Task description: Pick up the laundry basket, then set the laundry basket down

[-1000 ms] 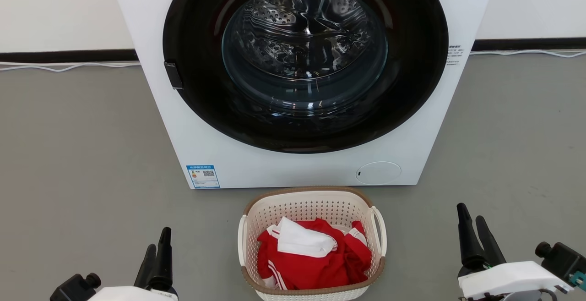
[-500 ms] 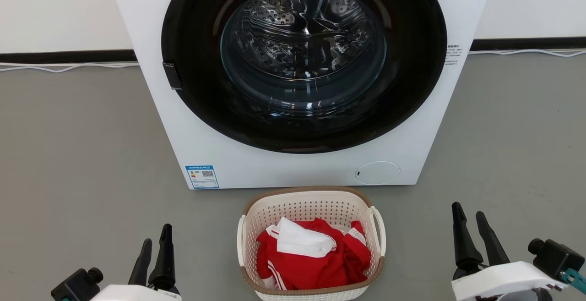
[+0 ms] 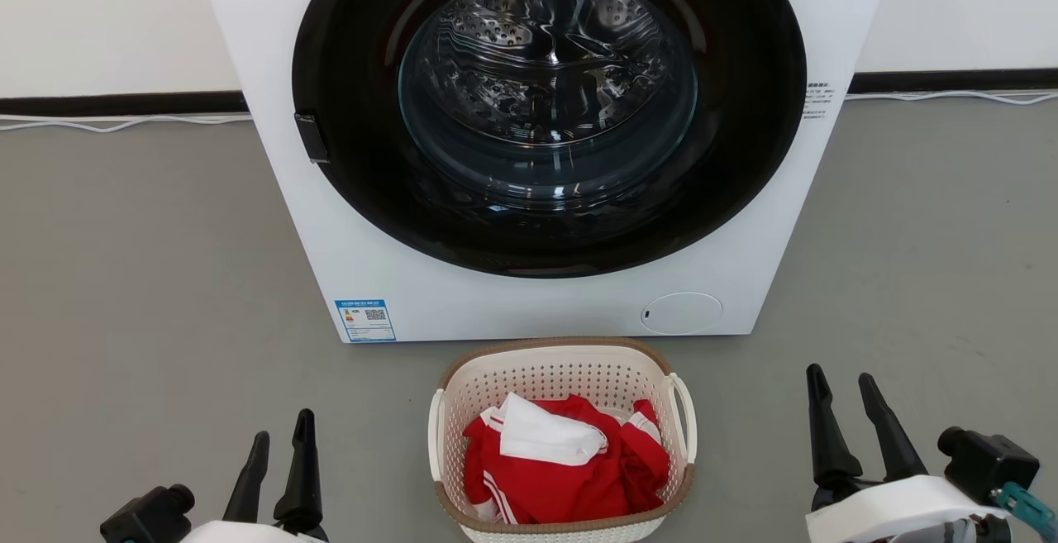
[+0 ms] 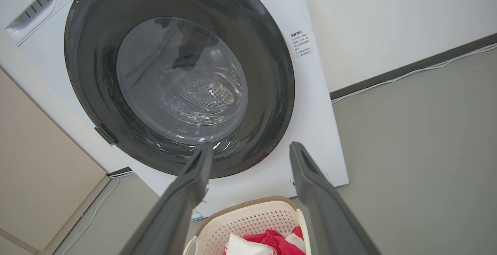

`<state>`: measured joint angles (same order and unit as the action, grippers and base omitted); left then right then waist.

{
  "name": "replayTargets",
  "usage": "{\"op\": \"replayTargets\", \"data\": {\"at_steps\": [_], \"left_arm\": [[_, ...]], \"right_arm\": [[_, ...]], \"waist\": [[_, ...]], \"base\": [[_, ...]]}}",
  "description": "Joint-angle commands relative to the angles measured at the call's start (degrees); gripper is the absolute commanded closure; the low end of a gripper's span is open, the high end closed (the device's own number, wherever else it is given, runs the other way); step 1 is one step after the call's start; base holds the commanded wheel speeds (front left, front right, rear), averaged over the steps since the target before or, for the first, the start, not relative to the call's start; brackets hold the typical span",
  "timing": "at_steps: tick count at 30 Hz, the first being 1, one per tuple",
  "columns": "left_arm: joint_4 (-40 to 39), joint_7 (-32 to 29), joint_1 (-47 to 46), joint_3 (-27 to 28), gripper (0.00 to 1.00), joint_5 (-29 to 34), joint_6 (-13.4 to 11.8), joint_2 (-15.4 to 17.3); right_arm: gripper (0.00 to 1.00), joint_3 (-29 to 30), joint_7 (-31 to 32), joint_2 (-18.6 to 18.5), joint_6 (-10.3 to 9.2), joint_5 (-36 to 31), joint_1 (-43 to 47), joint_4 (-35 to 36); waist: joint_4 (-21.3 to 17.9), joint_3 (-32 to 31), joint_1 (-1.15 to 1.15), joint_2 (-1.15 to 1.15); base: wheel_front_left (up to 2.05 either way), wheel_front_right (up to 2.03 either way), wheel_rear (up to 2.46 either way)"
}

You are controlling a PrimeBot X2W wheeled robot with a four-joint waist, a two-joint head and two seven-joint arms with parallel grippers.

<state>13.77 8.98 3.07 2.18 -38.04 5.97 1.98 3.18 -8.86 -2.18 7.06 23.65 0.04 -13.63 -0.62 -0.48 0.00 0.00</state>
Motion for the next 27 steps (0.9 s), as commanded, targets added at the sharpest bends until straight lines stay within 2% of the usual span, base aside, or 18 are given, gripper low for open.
{"op": "replayTargets", "data": {"at_steps": [1, 27], "left_arm": [[-1.99, 1.03, -1.15, 1.11, 0.00, 1.97, -0.59, 0.62], [-2.22, 5.23, -0.72, 0.81, 0.00, 16.03, -0.75, 0.85]], "right_arm": [[0.00, -1.34, -1.19, -0.66, 0.33, -2.53, -0.41, 1.89], [0.00, -2.14, -5.36, -0.68, 0.41, -17.26, 0.46, 1.00]], "waist": [[-0.01, -0.01, 0.00, 0.00], [-0.38, 0.14, 0.00, 0.00]], "base": [[0.00, 0.00, 0.00], [0.00, 0.00, 0.00]]}}
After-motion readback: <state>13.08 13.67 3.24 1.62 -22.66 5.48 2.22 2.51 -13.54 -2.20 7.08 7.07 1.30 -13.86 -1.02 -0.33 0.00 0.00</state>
